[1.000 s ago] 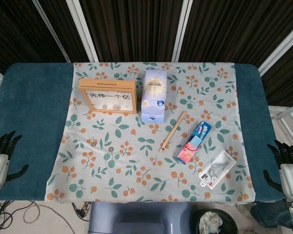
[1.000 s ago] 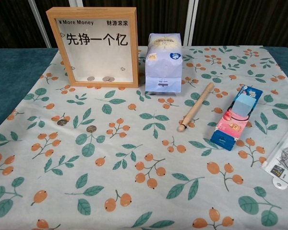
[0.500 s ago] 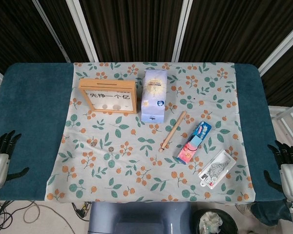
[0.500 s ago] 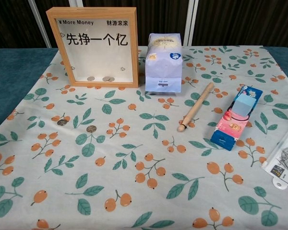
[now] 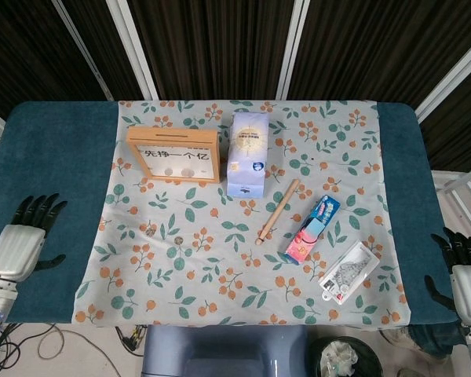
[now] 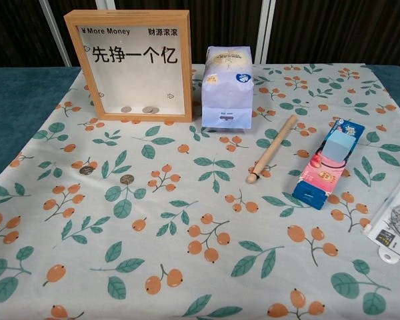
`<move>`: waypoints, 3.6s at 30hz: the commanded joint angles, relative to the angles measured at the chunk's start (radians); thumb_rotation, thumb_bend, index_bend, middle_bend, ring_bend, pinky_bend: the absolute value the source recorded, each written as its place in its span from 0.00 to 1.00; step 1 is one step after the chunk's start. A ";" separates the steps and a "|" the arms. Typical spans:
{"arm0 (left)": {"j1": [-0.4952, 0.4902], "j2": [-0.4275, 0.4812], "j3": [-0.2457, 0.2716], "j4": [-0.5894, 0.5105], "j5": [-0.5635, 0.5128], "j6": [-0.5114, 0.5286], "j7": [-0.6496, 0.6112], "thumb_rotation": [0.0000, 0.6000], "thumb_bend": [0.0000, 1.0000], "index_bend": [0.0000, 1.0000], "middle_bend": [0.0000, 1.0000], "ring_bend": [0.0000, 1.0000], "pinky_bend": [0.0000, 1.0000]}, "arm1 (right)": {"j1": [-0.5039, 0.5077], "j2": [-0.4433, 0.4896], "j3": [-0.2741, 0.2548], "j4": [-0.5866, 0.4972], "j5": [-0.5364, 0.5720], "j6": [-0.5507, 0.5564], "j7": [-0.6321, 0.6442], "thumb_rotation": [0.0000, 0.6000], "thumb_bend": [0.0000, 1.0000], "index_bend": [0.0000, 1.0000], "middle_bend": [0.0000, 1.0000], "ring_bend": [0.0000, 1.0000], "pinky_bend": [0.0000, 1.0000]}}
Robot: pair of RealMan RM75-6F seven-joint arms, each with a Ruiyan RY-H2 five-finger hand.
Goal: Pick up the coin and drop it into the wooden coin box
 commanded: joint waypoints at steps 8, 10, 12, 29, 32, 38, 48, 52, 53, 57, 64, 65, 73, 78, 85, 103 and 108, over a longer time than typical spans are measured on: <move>-0.234 -0.101 -0.069 0.069 -0.126 -0.319 0.105 1.00 0.09 0.17 0.00 0.00 0.00 | -0.002 0.001 0.003 -0.003 0.006 0.002 -0.001 1.00 0.44 0.15 0.07 0.01 0.00; -0.256 -0.133 -0.070 0.095 -0.162 -0.361 0.109 1.00 0.09 0.20 0.00 0.00 0.00 | -0.003 0.003 0.004 -0.004 0.008 0.003 0.001 1.00 0.44 0.15 0.07 0.01 0.00; -0.274 -0.168 -0.069 0.128 -0.192 -0.391 0.117 1.00 0.09 0.22 0.00 0.00 0.00 | -0.004 0.004 0.004 -0.005 0.009 0.004 0.003 1.00 0.44 0.15 0.07 0.01 0.00; -0.305 -0.256 0.004 0.229 -0.184 -0.458 0.056 1.00 0.26 0.27 0.00 0.00 0.00 | -0.006 0.010 0.010 -0.010 0.021 0.004 0.006 1.00 0.44 0.15 0.07 0.01 0.00; -0.309 -0.262 0.012 0.238 -0.178 -0.466 0.045 1.00 0.31 0.27 0.00 0.00 0.00 | -0.007 0.011 0.011 -0.013 0.028 0.003 0.006 1.00 0.44 0.15 0.07 0.01 0.00; -0.322 -0.275 0.025 0.251 -0.168 -0.476 0.040 1.00 0.35 0.27 0.00 0.00 0.00 | -0.008 0.010 0.016 -0.018 0.040 0.005 -0.003 1.00 0.44 0.15 0.07 0.01 0.00; -0.340 -0.316 0.033 0.280 -0.155 -0.471 0.032 1.00 0.36 0.29 0.00 0.00 0.00 | -0.008 0.010 0.017 -0.020 0.041 0.004 -0.003 1.00 0.44 0.15 0.07 0.01 0.00; -0.346 -0.333 0.037 0.292 -0.150 -0.468 0.036 1.00 0.36 0.31 0.00 0.00 0.00 | -0.008 0.012 0.018 -0.020 0.042 0.003 -0.002 1.00 0.44 0.15 0.07 0.01 0.00; -0.348 -0.337 0.037 0.295 -0.150 -0.467 0.037 1.00 0.36 0.32 0.00 0.00 0.00 | -0.008 0.012 0.018 -0.020 0.043 0.003 -0.002 1.00 0.44 0.15 0.07 0.01 0.00; -0.352 -0.352 0.039 0.309 -0.155 -0.466 0.047 1.00 0.36 0.33 0.00 0.00 0.00 | -0.008 0.012 0.018 -0.020 0.043 0.003 -0.001 1.00 0.44 0.15 0.07 0.01 0.00; -0.359 -0.370 0.040 0.329 -0.163 -0.463 0.058 1.00 0.36 0.32 0.01 0.00 0.00 | -0.008 0.013 0.018 -0.020 0.046 0.000 -0.003 1.00 0.44 0.15 0.07 0.01 0.00; -0.360 -0.373 0.041 0.331 -0.163 -0.463 0.061 1.00 0.36 0.32 0.01 0.00 0.00 | -0.008 0.013 0.018 -0.021 0.047 -0.001 -0.004 1.00 0.44 0.15 0.07 0.01 0.00; -0.364 -0.384 0.046 0.347 -0.171 -0.466 0.065 1.00 0.36 0.32 0.01 0.00 0.00 | -0.008 0.014 0.020 -0.023 0.050 -0.002 -0.005 1.00 0.44 0.15 0.07 0.01 0.00; -0.369 -0.386 0.046 0.346 -0.170 -0.463 0.066 1.00 0.36 0.32 0.01 0.00 0.00 | -0.008 0.014 0.019 -0.024 0.052 -0.004 -0.007 1.00 0.44 0.15 0.07 0.01 0.00; -0.375 -0.393 0.049 0.352 -0.174 -0.465 0.073 1.00 0.37 0.32 0.01 0.00 0.00 | -0.008 0.015 0.019 -0.026 0.053 -0.004 -0.009 1.00 0.44 0.15 0.07 0.01 0.00; -0.385 -0.403 0.060 0.361 -0.177 -0.468 0.076 1.00 0.37 0.36 0.01 0.00 0.00 | -0.007 0.019 0.018 -0.032 0.064 -0.015 -0.013 1.00 0.44 0.15 0.07 0.01 0.00; -0.388 -0.410 0.061 0.367 -0.177 -0.471 0.073 1.00 0.38 0.43 0.02 0.00 0.00 | -0.008 0.021 0.018 -0.035 0.066 -0.016 -0.014 1.00 0.44 0.15 0.07 0.01 0.00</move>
